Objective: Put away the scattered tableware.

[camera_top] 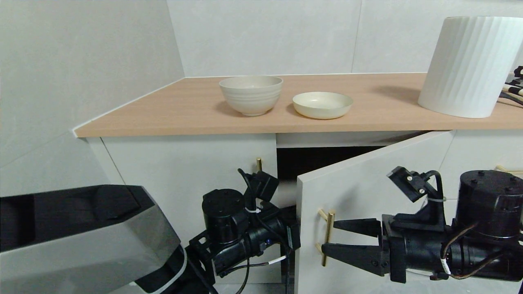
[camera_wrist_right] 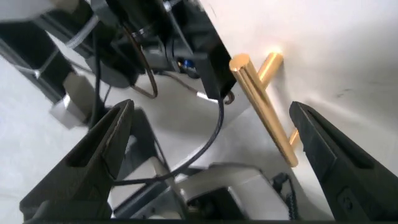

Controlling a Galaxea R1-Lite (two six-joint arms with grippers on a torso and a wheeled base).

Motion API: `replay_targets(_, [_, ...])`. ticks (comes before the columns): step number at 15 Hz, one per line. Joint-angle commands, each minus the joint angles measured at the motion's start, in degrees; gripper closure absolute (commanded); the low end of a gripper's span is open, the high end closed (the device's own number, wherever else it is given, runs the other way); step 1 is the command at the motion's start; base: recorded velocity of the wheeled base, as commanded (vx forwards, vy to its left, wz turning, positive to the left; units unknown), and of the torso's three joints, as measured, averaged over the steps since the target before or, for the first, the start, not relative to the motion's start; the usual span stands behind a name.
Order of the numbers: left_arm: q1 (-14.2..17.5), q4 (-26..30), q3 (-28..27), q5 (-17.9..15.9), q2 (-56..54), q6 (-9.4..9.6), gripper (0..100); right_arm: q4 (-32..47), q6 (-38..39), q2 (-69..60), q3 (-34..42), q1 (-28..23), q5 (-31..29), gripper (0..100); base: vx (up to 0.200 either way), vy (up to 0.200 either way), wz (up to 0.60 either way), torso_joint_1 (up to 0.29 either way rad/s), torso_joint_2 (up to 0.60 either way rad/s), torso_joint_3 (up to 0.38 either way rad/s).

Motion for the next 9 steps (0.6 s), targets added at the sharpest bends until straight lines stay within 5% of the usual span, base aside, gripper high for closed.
replay_targets(1, [-0.4, -0.1, 0.3, 0.0, 0.3, -0.04, 100, 0.2, 0.0, 0.2, 0.4, -0.4, -0.3, 0, 0.0, 0.0, 0.0, 0.0, 0.0, 0.0])
replay_targets(6, [-0.4, -0.1, 0.5, 0.2, 0.3, -0.04, 100, 6.7, -5.9, -6.3, 3.5, -2.2, -2.0, 0, 0.0, 0.0, 0.0, 0.0, 0.0, 0.0])
replay_targets(9, [-0.4, -0.1, 0.6, 0.2, -0.4, -0.04, 100, 11.8, -11.1, -12.2, 6.4, -0.9, -20.5, 0, 0.0, 0.0, 0.0, 0.0, 0.0, 0.0])
